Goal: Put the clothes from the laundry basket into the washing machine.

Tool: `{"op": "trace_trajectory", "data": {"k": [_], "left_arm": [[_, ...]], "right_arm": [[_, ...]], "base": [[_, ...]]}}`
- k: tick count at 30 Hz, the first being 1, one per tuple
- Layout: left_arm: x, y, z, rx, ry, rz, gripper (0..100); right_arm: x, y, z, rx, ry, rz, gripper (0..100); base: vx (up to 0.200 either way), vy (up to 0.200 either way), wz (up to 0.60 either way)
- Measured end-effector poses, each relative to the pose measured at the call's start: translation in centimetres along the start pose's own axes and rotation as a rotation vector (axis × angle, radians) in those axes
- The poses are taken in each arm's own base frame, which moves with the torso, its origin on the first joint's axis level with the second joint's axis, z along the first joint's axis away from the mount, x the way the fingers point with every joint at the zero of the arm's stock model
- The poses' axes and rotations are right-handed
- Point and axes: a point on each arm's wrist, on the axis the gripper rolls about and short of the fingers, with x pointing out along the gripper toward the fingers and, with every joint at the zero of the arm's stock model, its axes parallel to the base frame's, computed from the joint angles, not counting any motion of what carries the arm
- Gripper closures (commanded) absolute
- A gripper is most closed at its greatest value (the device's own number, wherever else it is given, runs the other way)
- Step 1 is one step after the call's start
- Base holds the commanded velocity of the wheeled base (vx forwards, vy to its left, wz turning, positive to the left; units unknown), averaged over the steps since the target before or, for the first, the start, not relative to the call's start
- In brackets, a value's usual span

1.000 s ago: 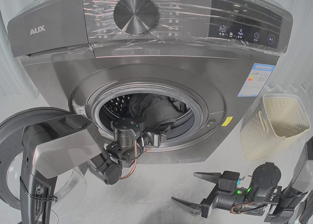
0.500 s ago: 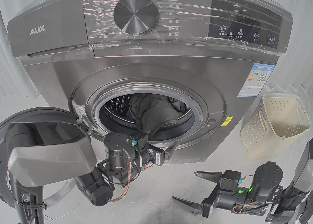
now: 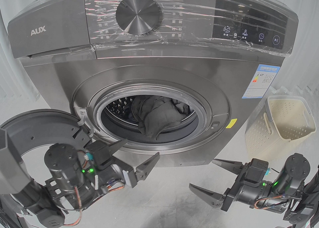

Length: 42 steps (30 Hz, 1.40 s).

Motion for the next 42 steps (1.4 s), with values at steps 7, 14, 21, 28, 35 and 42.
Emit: {"op": "trace_trajectory", "data": {"k": [7, 14, 21, 28, 35, 42], "left_arm": [[-5.0, 0.3, -0.5, -0.020, 0.052, -0.007, 0], [-3.5, 0.1, -1.2, -0.019, 0.063, -0.043, 0], [1.6, 0.2, -2.1, -0.009, 0.045, -0.067, 0], [7.5, 2.5, -3.2, 0.039, -0.005, -0.003, 0], [11.6, 6.6, -4.7, 0.063, -0.010, 0.097, 0], [13.9, 8.4, -5.7, 0.066, -0.023, 0.128, 0]], "right_arm": [[-2.0, -0.3, 0.3, 0.021, -0.017, -0.037, 0], [-2.6, -0.4, 0.6, 0.029, -0.033, -0.039, 0], [-2.6, -0.1, 0.5, 0.032, -0.025, -0.020, 0], [-2.6, 0.2, 0.5, 0.026, -0.024, -0.001, 0], [-2.4, 0.3, 0.4, 0.014, -0.015, 0.010, 0], [-1.4, 0.1, 0.5, 0.015, -0.032, -0.069, 0]], "base": [[0.000, 0.000, 0.00], [0.000, 0.000, 0.00], [0.000, 0.000, 0.00], [0.000, 0.000, 0.00], [0.000, 0.000, 0.00], [0.000, 0.000, 0.00]]}}
